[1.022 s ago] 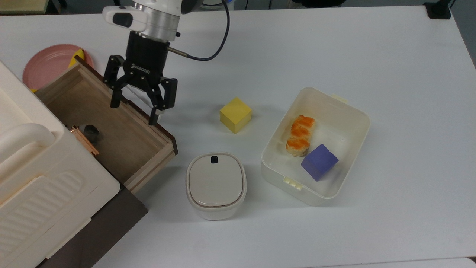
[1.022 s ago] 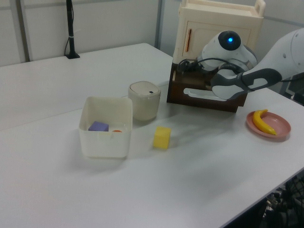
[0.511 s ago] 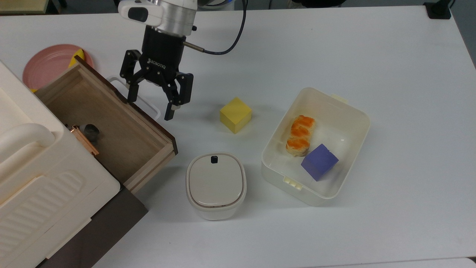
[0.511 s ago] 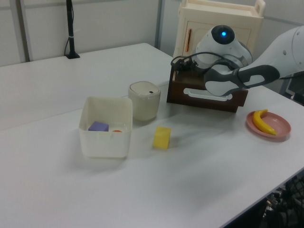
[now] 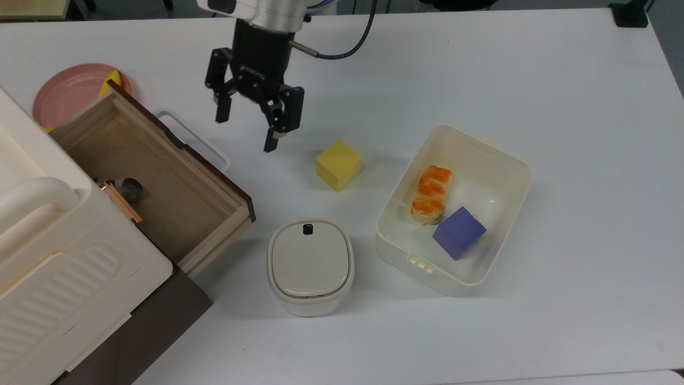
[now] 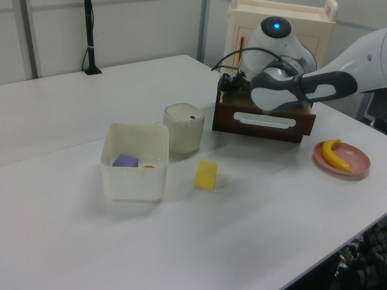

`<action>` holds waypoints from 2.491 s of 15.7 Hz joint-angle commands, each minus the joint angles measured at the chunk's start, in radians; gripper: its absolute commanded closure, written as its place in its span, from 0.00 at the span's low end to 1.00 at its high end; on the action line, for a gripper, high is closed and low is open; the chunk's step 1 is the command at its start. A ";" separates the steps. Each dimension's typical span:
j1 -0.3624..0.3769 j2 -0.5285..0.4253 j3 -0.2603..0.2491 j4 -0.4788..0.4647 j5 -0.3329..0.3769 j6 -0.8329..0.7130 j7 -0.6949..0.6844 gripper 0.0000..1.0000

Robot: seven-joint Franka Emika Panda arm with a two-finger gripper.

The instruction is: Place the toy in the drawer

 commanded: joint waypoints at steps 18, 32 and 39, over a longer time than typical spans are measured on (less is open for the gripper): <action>-0.106 -0.053 0.056 0.231 0.408 -0.764 -1.034 0.00; -0.143 -0.044 0.054 0.278 0.458 -0.800 -0.880 0.00; -0.140 -0.040 0.054 0.278 0.457 -0.803 -0.880 0.00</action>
